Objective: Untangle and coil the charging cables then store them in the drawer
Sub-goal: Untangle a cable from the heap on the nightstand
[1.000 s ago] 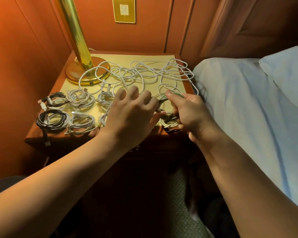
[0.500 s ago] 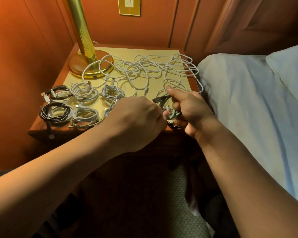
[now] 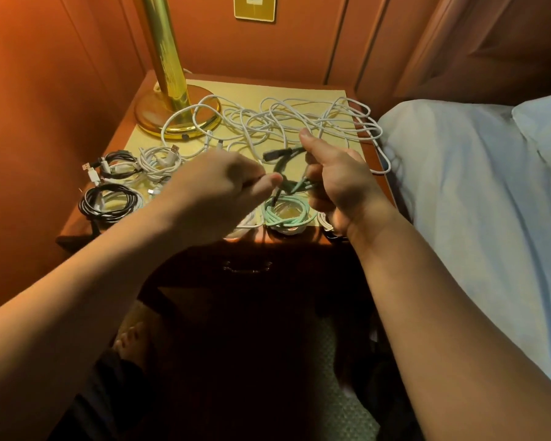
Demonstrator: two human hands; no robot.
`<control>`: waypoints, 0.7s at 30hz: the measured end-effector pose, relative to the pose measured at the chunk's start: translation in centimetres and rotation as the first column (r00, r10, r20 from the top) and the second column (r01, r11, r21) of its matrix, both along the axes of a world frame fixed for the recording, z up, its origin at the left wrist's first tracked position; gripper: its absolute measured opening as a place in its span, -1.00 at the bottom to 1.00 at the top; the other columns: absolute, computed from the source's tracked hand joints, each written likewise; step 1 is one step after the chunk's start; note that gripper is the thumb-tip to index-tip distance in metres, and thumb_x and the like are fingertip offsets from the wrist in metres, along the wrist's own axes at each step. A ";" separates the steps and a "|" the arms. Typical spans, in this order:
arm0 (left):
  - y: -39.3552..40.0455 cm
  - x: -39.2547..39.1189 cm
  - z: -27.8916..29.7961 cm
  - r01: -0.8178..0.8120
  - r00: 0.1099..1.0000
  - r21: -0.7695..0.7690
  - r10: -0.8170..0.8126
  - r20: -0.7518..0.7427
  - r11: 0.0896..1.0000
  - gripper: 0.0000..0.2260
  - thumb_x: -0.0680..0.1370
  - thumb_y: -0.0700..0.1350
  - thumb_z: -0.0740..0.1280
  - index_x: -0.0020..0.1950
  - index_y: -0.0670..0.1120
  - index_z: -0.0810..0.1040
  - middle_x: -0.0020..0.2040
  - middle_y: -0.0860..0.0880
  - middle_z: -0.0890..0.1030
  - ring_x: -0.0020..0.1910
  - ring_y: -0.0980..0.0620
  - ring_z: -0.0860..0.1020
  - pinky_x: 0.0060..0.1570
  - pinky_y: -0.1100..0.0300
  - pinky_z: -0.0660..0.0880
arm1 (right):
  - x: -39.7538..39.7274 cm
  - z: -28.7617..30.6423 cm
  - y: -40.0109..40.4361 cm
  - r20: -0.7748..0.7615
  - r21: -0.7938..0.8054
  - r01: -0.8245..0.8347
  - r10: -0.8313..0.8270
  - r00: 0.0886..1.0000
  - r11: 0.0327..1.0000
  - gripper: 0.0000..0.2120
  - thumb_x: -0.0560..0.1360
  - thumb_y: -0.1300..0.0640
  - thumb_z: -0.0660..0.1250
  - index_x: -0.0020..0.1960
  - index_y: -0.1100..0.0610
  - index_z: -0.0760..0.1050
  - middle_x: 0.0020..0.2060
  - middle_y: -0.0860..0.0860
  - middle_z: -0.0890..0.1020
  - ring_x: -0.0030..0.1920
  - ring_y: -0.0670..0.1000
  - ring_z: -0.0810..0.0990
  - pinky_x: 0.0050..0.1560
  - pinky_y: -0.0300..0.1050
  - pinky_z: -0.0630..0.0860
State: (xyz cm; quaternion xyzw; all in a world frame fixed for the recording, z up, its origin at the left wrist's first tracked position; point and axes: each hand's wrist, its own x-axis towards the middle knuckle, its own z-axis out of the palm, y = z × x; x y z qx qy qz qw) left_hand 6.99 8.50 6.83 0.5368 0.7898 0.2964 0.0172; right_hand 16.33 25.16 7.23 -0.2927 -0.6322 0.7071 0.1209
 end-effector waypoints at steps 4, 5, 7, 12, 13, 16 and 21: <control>0.4 -3.2 1.5 -0.028 1.000 -0.001 0.028 -0.004 1.000 -0.57 0.64 0.09 0.27 -0.39 -0.05 0.40 -0.50 -0.01 0.38 -0.55 0.03 0.28 -0.49 0.18 0.23 | -2.0 0.6 1.2 0.023 0.072 -0.142 0.141 0.990 0.987 -0.62 0.66 -0.22 0.28 -0.23 -0.03 0.37 -0.42 -0.12 0.46 -0.44 -0.12 0.33 -0.39 -0.19 0.25; 0.7 -3.9 2.1 -0.019 0.998 -0.020 0.018 -0.054 1.000 -0.56 0.62 0.10 0.26 -0.39 -0.07 0.41 -0.50 -0.02 0.39 -0.55 0.03 0.29 -0.50 0.20 0.22 | -2.5 0.9 1.5 0.026 0.094 -0.160 0.158 0.987 0.983 -0.63 0.65 -0.22 0.28 -0.22 -0.03 0.39 -0.39 -0.12 0.50 -0.42 -0.13 0.37 -0.37 -0.19 0.28; 1.4 -5.3 3.2 -0.005 0.992 -0.025 0.002 -0.126 1.000 -0.58 0.61 0.11 0.24 -0.38 -0.08 0.46 -0.50 0.01 0.41 -0.57 0.06 0.31 -0.54 0.22 0.23 | -3.7 1.4 2.2 0.045 0.174 -0.139 0.133 0.990 0.975 -0.63 0.63 -0.23 0.30 -0.21 -0.01 0.43 -0.33 -0.10 0.52 -0.32 -0.10 0.41 -0.31 -0.19 0.36; 2.6 -8.0 3.1 -0.079 0.966 -0.023 0.071 -0.249 0.997 -0.66 0.59 0.17 0.25 -0.26 -0.02 0.50 -0.39 0.07 0.50 -0.47 0.12 0.47 -0.47 0.22 0.38 | -6.4 0.3 3.8 0.095 0.273 -0.168 0.147 0.985 0.947 -0.57 0.64 -0.28 0.26 -0.22 0.03 0.44 -0.38 -0.06 0.41 -0.35 -0.06 0.37 -0.31 -0.16 0.38; 2.8 -8.4 2.3 -0.112 0.973 -0.015 0.107 -0.202 0.994 -0.65 0.58 0.18 0.25 -0.24 -0.04 0.52 -0.36 0.03 0.54 -0.43 0.05 0.52 -0.44 0.13 0.49 | -6.8 -0.2 3.8 0.112 0.285 -0.196 0.171 0.979 0.938 -0.55 0.65 -0.28 0.23 -0.23 0.03 0.44 -0.42 -0.08 0.40 -0.40 -0.08 0.37 -0.35 -0.17 0.38; 3.5 -9.2 0.4 -0.234 0.968 0.044 0.237 -0.078 0.971 -0.66 0.57 0.23 0.29 -0.15 -0.03 0.56 -0.26 0.03 0.58 -0.28 0.03 0.57 -0.30 0.01 0.59 | -8.0 -0.9 3.8 0.128 0.328 -0.222 0.189 0.974 0.918 -0.54 0.67 -0.27 0.19 -0.24 0.03 0.42 -0.48 -0.11 0.39 -0.47 -0.11 0.35 -0.41 -0.20 0.33; 4.9 -9.7 -1.4 -0.327 0.942 0.140 0.311 0.127 0.934 -0.79 0.54 0.19 0.44 0.01 0.07 0.62 -0.17 0.18 0.64 -0.24 0.25 0.62 -0.30 0.26 0.56 | -9.6 -1.3 3.8 0.032 0.281 -0.174 0.172 0.985 0.944 -0.58 0.67 -0.23 0.22 -0.24 0.01 0.37 -0.39 -0.02 0.36 -0.41 -0.06 0.28 -0.40 -0.15 0.23</control>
